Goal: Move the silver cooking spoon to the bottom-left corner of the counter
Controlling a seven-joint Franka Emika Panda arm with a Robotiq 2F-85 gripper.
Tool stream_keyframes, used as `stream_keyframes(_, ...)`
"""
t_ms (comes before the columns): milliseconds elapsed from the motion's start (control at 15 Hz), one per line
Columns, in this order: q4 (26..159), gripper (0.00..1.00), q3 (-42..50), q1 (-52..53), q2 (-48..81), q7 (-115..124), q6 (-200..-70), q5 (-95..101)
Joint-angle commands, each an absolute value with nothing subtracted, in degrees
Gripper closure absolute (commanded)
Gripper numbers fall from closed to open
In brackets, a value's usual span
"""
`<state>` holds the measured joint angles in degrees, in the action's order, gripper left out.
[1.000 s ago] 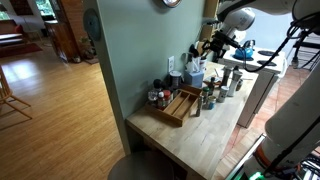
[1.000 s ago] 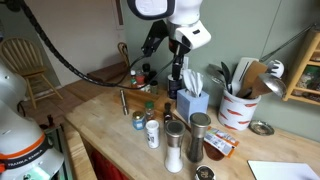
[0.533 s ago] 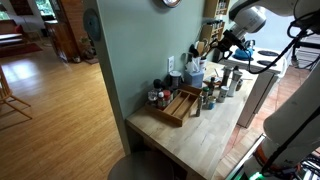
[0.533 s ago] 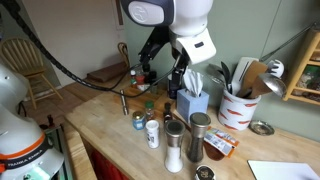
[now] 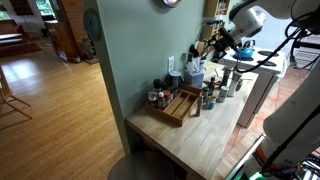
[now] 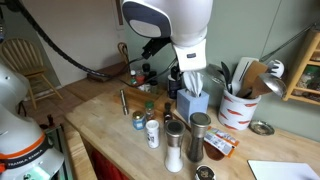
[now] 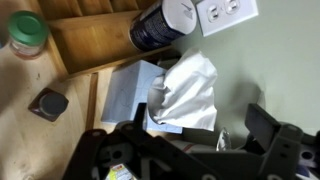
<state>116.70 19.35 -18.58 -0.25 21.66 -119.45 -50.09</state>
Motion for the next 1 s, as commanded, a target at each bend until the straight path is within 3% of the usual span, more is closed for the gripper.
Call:
stream_keyframes(0,119.2,0.0,17.9,-17.6,0.7,22.3,-131.7,-58.2)
stream_keyframes(67,117.3,0.0,18.4,-18.3,0.4,22.7,-125.8,-54.0)
stream_keyframes(400,118.1,0.0,17.9,-17.9,1.1,22.7,-130.4,-56.7)
stream_keyframes(933,117.4,0.0,14.9,-15.7,4.9,18.4,-144.6,-67.6)
